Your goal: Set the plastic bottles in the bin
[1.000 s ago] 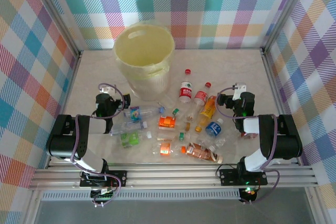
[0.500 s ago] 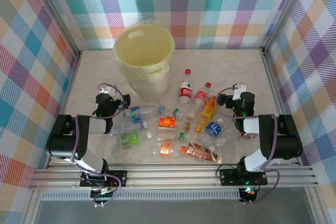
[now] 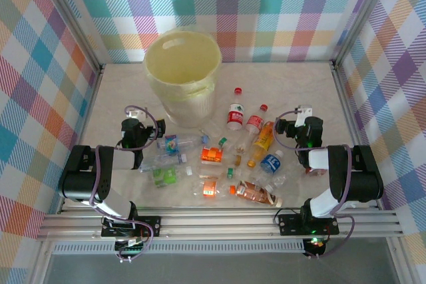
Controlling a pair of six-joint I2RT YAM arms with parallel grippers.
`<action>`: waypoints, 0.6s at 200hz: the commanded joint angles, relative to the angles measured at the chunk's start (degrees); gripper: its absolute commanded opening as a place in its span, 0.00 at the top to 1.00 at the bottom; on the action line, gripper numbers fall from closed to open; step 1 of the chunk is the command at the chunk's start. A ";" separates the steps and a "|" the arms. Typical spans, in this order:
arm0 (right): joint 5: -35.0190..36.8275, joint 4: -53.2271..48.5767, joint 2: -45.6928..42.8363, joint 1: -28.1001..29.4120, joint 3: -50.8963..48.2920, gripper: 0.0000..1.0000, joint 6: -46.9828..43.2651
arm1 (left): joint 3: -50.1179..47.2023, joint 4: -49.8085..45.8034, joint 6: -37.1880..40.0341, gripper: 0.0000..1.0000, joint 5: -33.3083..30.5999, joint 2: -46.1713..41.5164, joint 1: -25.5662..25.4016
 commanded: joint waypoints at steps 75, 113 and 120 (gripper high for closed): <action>2.67 -14.58 -10.69 -0.13 4.26 0.01 1.49 | -1.42 -9.92 -3.55 0.00 -5.15 -14.18 -0.26; 4.40 -32.18 -16.32 0.01 11.33 0.00 5.74 | 3.61 -24.33 -8.53 0.00 -7.30 -21.54 -0.49; 4.55 -35.21 -17.22 0.02 12.60 0.00 6.86 | 4.62 -27.39 -9.89 0.00 -7.08 -23.51 -0.80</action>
